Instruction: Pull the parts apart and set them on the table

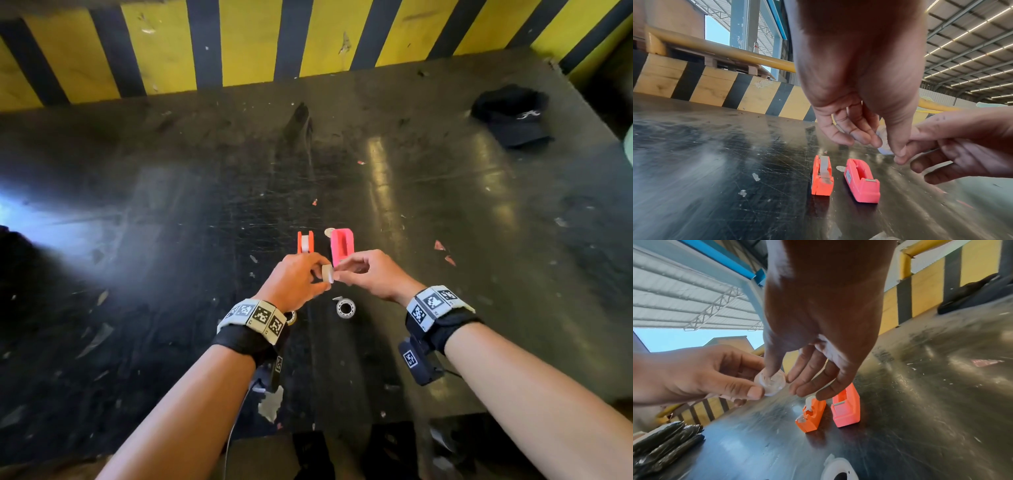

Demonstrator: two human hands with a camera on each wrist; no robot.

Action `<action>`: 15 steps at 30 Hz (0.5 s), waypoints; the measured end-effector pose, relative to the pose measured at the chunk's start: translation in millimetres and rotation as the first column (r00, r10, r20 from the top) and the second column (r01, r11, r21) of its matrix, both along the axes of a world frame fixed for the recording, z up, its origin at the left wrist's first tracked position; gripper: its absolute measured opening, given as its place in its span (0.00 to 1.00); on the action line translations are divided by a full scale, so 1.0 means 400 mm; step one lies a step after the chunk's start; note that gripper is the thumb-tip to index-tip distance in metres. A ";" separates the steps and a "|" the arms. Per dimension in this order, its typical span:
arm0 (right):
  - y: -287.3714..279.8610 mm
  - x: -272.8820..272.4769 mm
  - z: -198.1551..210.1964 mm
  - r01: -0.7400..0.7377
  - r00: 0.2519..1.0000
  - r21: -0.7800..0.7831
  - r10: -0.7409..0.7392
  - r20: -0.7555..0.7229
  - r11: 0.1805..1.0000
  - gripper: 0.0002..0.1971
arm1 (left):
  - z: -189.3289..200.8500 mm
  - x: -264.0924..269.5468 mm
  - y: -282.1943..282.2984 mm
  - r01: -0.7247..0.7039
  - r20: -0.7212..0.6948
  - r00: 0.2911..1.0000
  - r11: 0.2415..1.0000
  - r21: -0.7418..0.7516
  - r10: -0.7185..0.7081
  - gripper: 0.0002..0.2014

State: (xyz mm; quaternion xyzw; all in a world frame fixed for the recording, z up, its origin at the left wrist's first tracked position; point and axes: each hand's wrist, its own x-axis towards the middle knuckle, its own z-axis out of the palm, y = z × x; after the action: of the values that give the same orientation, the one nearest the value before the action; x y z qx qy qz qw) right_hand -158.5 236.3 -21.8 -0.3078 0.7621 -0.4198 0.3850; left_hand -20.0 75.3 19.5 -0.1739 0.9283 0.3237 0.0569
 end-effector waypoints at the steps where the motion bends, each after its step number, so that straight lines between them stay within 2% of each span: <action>1: 0.002 0.002 0.003 0.007 1.000 -0.010 -0.007 -0.005 1.000 0.12 | 0.001 0.002 0.004 0.003 -0.006 1.000 1.000 0.003 -0.003 0.15; 6: 0.010 0.018 0.016 0.023 0.999 -0.022 -0.024 -0.031 0.999 0.12 | -0.004 0.008 0.017 0.030 -0.012 0.999 1.000 0.001 -0.030 0.15; 11: 0.040 -0.012 0.005 0.140 0.985 -0.035 -0.143 -0.101 0.990 0.11 | -0.016 0.019 0.015 -0.008 0.012 1.000 1.000 -0.021 0.008 0.21; 15: 0.074 -0.036 -0.017 0.115 0.978 0.044 -0.106 -0.180 0.992 0.09 | -0.026 0.034 0.006 -0.023 0.033 0.999 0.998 0.055 0.021 0.18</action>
State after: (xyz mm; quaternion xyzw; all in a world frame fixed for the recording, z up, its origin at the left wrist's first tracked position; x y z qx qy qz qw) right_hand -173.0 266.1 -28.4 -0.2906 0.8204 -0.3907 0.2997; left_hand -6.3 77.6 9.2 -0.1877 0.9159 0.3473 0.0732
